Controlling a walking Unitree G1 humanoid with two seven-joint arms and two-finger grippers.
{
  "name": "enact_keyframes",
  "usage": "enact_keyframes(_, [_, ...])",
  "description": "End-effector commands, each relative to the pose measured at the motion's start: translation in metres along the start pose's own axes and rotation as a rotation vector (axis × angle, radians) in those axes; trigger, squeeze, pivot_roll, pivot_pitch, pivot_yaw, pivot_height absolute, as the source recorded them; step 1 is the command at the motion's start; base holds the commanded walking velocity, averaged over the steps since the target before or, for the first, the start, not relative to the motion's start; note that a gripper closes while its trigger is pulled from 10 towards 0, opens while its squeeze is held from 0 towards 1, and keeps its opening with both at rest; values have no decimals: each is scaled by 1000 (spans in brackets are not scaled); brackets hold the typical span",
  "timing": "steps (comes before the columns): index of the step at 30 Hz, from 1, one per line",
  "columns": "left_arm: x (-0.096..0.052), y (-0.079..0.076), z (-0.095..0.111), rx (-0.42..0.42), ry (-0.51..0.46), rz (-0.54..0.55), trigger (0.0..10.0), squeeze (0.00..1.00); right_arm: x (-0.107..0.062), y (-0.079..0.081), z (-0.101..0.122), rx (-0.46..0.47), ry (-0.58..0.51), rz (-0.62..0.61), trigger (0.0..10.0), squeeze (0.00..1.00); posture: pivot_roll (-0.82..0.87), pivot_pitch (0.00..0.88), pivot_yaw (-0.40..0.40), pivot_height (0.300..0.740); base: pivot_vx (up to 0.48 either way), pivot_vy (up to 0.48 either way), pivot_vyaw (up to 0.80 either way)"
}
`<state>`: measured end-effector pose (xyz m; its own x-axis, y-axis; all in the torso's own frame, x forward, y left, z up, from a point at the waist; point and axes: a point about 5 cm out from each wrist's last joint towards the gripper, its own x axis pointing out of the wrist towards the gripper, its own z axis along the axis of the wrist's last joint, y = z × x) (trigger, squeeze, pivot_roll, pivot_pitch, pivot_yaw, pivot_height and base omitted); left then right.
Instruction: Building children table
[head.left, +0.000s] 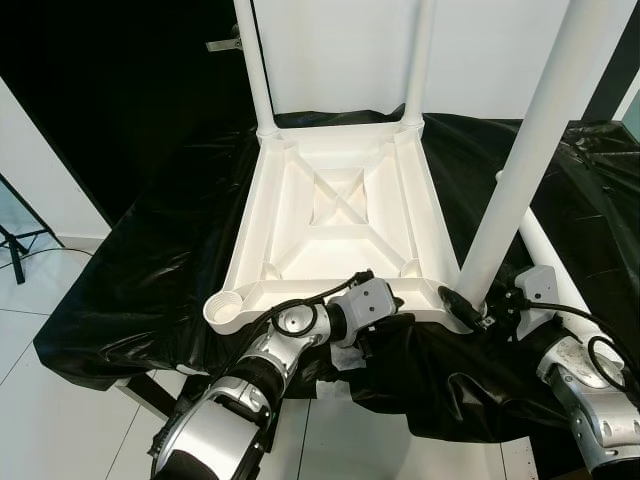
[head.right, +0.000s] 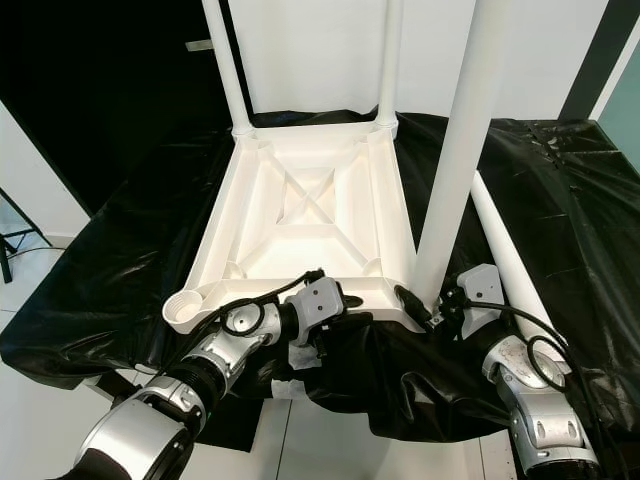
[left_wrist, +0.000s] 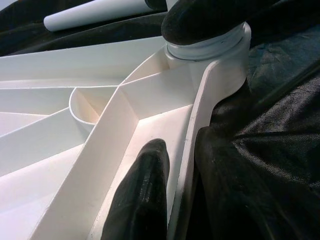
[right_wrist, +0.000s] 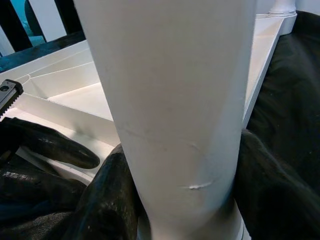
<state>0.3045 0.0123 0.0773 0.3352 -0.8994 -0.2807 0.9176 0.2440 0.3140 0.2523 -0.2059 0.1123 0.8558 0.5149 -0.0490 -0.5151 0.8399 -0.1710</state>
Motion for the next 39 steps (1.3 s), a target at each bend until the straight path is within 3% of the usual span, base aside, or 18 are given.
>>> enact_keyframes(1, [-6,-23,-36,-97,166,-26,10000,0,7,37,-9,34,27,243,0,0,-114,0,50,740,0,0,0])
enact_keyframes(6, [-6,-22,-36,-97,164,-25,10000,0,17,45,-12,63,-47,26,0,0,-114,0,48,740,0,0,0])
enact_keyframes(8, [-6,-22,-35,-96,164,-23,10000,0,18,41,-13,97,-102,-296,0,0,-110,0,48,740,0,0,0])
enact_keyframes(10, [-6,-22,-35,-95,164,-22,10000,0,16,41,-14,110,-110,-398,0,0,-110,0,48,740,0,0,0])
enact_keyframes(15, [-7,-21,-36,-94,166,-21,10000,0,12,49,-19,109,-88,-549,0,0,-110,0,51,740,0,0,0])
enact_keyframes(21, [-7,-21,-36,-93,167,-23,10000,0,16,51,-17,112,-92,-570,0,0,-110,0,52,740,0,0,0])
enact_keyframes(22, [-7,-21,-36,-92,166,-24,10000,0,18,52,-17,116,-84,-560,1529,0,-110,0,52,740,0,0,0])
enact_keyframes(23, [-7,-21,-35,-92,165,-24,10000,0,20,53,-18,113,-75,-532,4863,0,-110,0,52,740,0,0,0])
enact_keyframes(24, [-7,-21,-35,-92,164,-24,10000,0,22,54,-18,111,-68,-512,10000,0,-110,0,52,740,0,0,0])
enact_keyframes(25, [-6,-20,-35,-92,163,-23,10000,0,23,57,-17,122,-82,-480,10000,800,-110,0,51,740,0,0,0])
enact_keyframes(27, [-6,-20,-35,-91,163,-23,10000,0,24,58,-16,129,-95,-462,10000,800,-110,0,51,740,0,0,0])
enact_keyframes(28, [-6,-20,-35,-92,163,-22,10000,0,25,59,-14,120,-110,-427,10000,1000,-110,0,51,740,0,0,0])
enact_keyframes(34, [-6,-20,-35,-92,164,-22,10000,0,28,57,-12,55,-105,-317,10000,1000,-113,0,51,740,0,0,0])
enact_keyframes(35, [-6,-20,-35,-92,165,-23,10000,0,30,55,-13,47,-90,-246,10000,243,-117,0,50,740,0,0,0])
enact_keyframes(36, [-6,-20,-35,-92,165,-23,10000,0,30,55,-13,47,-90,-246,10000,243,-117,0,50,740,0,0,0])
enact_keyframes(37, [-6,-21,-34,-92,164,-24,10000,0,30,51,-11,40,-80,-169,10000,0,-119,0,51,740,0,0,0])
enact_keyframes(38, [-4,-21,-34,-92,161,-28,10000,0,27,44,-9,38,-54,-31,10000,0,-121,0,50,740,0,0,0])
enact_keyframes(39, [-4,-21,-34,-92,161,-28,10000,0,27,44,-9,38,-54,-31,10000,0,-121,0,50,740,0,0,0])
